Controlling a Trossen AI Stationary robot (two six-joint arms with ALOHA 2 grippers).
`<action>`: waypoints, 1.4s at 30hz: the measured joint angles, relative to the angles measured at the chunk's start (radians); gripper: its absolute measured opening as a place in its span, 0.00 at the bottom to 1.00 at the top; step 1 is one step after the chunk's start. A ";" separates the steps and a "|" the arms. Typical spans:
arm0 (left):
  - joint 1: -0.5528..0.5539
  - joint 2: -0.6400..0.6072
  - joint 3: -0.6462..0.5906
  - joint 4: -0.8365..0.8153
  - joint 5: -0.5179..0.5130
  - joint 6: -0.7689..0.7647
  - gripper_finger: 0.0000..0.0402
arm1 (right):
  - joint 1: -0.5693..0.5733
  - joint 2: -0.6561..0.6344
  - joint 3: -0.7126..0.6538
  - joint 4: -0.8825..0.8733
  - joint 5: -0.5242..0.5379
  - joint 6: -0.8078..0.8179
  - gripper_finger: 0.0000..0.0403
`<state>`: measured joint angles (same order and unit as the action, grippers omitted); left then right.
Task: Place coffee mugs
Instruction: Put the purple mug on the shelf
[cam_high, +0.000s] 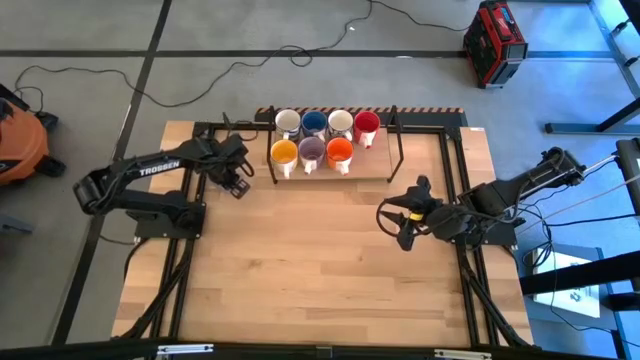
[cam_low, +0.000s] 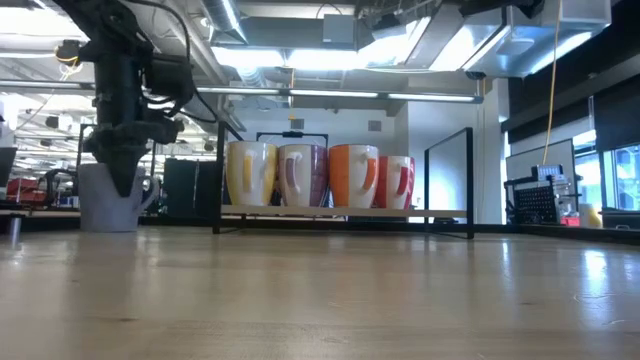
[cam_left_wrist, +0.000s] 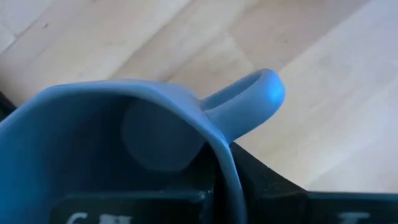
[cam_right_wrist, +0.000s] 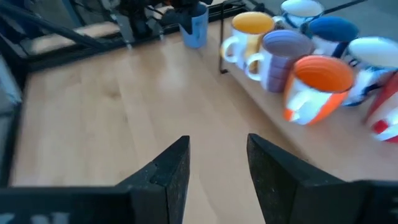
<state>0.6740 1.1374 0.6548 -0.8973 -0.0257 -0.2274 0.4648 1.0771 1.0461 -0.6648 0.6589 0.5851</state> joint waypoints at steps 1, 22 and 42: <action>-0.016 0.000 0.000 0.000 -0.001 -0.003 0.05 | 0.000 0.000 0.000 0.013 -0.013 0.016 0.37; -0.585 0.000 0.243 -0.072 0.023 -0.256 0.03 | 0.087 0.127 -0.001 0.008 -0.179 0.298 0.57; -0.964 0.315 0.393 0.340 -0.075 -0.411 0.04 | 0.489 0.236 0.000 -0.045 0.094 0.469 0.52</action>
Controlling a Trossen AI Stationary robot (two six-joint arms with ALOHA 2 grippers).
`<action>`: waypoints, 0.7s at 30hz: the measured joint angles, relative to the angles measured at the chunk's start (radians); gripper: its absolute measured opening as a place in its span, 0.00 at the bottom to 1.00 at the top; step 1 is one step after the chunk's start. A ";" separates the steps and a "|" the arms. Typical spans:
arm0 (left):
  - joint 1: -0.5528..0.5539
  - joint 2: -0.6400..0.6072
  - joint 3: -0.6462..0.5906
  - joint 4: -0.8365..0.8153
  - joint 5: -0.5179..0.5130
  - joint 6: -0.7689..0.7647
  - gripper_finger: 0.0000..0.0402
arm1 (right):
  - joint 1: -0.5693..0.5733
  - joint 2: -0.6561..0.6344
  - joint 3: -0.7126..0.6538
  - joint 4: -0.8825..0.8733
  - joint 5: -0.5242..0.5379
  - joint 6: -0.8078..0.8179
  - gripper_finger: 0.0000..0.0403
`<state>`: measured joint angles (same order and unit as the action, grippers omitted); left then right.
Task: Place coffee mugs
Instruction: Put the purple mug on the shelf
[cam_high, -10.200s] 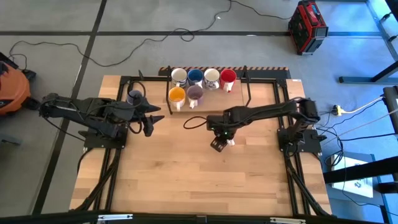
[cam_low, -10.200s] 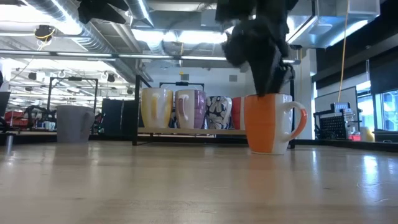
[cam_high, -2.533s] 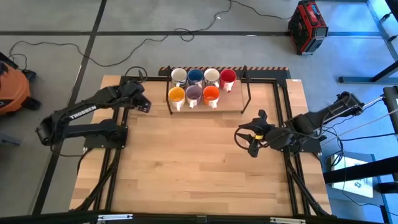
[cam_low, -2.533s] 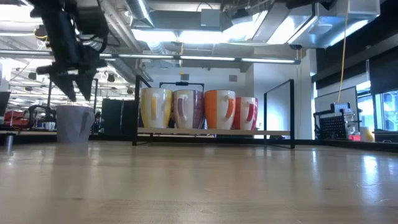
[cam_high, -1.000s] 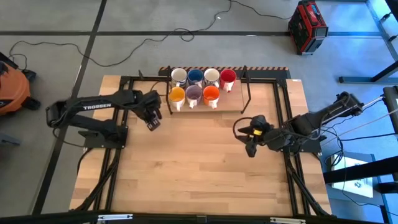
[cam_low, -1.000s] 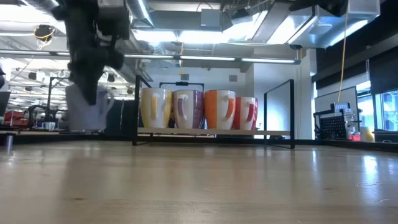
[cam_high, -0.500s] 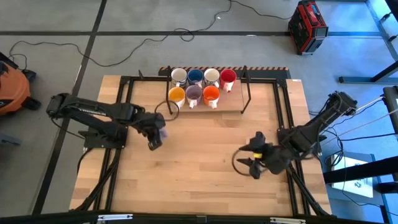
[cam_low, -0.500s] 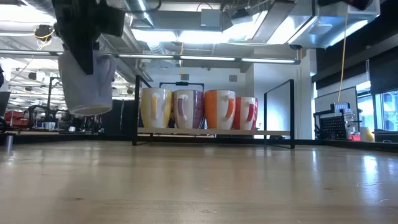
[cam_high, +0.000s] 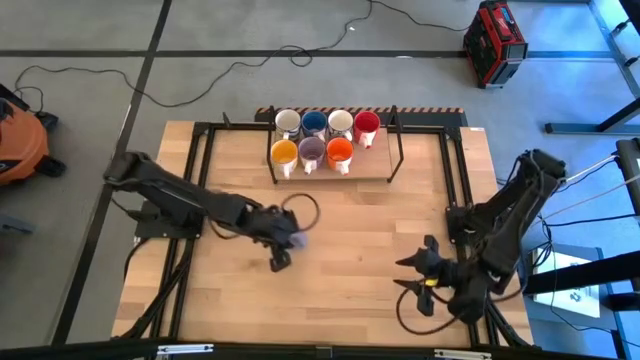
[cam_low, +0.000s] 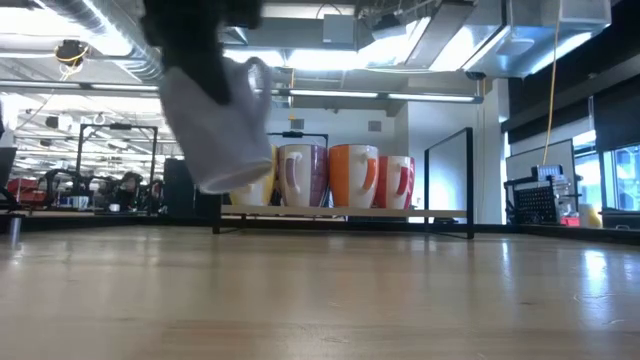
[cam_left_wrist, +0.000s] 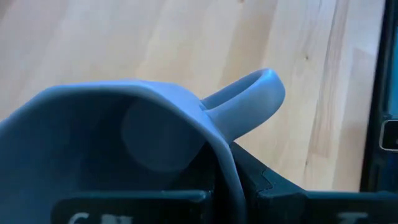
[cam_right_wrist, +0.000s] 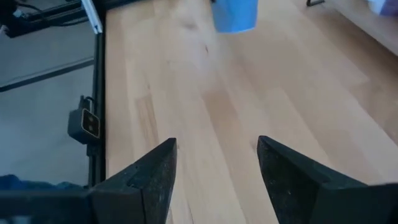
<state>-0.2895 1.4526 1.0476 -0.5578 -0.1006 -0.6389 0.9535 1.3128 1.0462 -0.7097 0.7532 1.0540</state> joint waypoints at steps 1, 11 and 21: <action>-0.002 0.044 0.036 -0.006 0.000 0.009 0.04 | 0.009 0.012 0.000 -0.007 0.011 0.021 0.52; -0.012 0.418 0.423 -0.036 0.016 0.156 0.04 | 0.071 0.132 0.000 -0.085 0.089 0.203 0.52; -0.013 0.713 0.784 -0.197 0.037 0.275 0.04 | 0.074 0.233 0.000 -0.100 0.086 0.308 0.52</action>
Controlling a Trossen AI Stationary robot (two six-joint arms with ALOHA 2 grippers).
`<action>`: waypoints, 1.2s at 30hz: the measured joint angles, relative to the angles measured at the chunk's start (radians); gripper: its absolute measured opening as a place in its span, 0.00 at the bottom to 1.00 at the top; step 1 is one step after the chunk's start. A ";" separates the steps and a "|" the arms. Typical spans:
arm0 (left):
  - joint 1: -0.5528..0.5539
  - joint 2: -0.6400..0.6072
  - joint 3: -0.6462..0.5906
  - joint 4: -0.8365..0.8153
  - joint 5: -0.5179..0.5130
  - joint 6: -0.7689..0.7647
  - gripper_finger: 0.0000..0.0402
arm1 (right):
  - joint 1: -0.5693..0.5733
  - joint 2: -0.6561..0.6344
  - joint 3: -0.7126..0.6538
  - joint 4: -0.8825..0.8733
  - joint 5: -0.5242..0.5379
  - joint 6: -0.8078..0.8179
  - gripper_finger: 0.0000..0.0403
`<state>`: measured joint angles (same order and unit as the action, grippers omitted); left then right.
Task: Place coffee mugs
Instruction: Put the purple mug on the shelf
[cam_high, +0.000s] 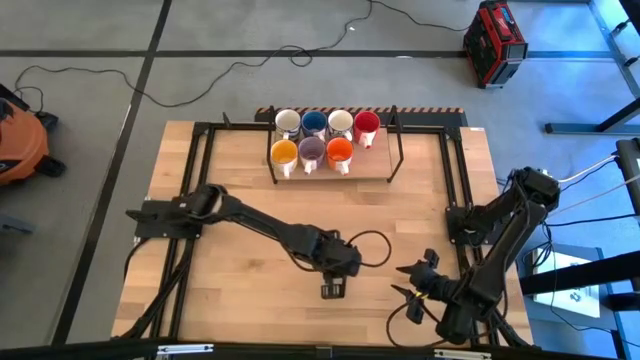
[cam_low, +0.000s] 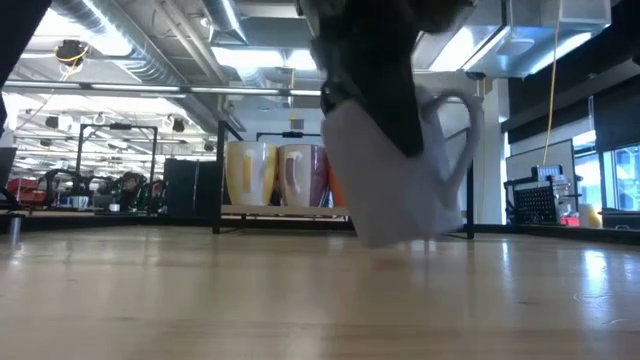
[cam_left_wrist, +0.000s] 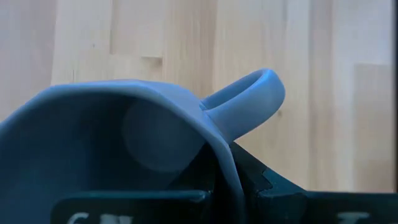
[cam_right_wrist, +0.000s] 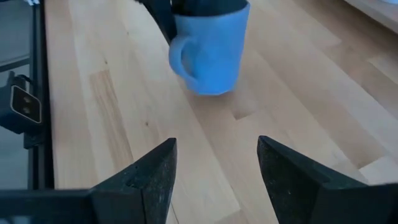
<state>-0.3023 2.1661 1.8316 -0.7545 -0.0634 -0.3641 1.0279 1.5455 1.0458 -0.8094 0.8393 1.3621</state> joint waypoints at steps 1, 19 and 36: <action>0.000 0.018 0.018 -0.010 -0.004 0.001 0.04 | 0.000 0.007 0.000 0.004 0.002 0.004 0.52; 0.010 0.053 0.046 -0.027 -0.024 0.124 0.11 | 0.000 0.090 0.000 0.086 0.015 0.045 0.52; 0.012 -0.045 0.052 -0.060 -0.026 0.142 0.31 | -0.001 0.090 0.000 0.110 0.006 0.046 0.52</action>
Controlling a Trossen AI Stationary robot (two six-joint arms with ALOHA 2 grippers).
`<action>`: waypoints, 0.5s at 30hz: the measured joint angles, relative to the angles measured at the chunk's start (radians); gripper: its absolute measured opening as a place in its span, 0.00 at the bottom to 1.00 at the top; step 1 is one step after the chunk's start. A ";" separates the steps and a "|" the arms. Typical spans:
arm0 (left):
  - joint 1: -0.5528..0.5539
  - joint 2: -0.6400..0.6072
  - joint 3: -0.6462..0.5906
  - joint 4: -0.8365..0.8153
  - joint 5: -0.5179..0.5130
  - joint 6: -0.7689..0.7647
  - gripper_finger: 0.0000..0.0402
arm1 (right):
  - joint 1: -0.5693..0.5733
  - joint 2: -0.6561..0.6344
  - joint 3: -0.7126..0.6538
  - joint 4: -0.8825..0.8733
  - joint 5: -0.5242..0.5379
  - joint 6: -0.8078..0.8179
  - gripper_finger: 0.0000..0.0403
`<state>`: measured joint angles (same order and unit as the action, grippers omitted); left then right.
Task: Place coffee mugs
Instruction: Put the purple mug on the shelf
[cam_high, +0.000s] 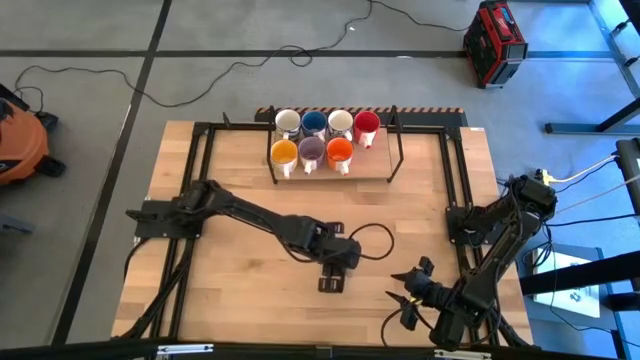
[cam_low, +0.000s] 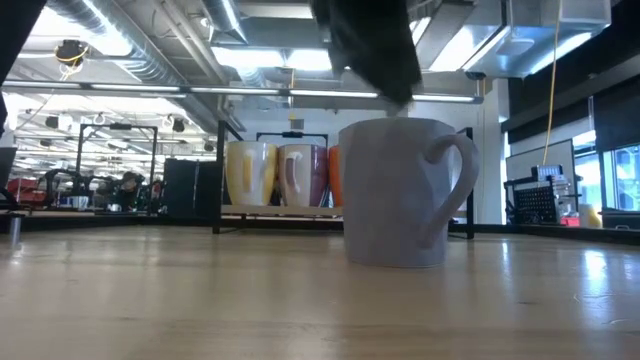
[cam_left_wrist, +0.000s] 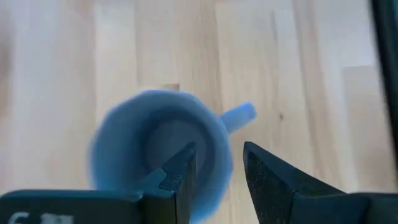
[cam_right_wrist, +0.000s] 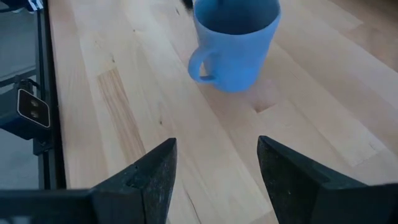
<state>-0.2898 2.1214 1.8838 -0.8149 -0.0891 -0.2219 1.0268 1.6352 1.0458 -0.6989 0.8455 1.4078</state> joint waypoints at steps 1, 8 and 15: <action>-0.003 -0.022 0.000 -0.011 -0.003 0.009 0.31 | -0.004 0.000 0.000 0.002 0.000 0.000 0.52; -0.053 -0.209 0.001 -0.104 -0.110 0.076 0.31 | -0.063 -0.030 0.001 0.074 -0.011 -0.064 0.52; -0.105 -0.450 -0.240 -0.092 -0.198 0.063 0.30 | -0.214 -0.037 0.100 0.081 -0.139 -0.289 0.52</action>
<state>-0.3947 1.6712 1.6435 -0.9065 -0.2866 -0.1594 0.8127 1.5982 1.1453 -0.6177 0.7070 1.1193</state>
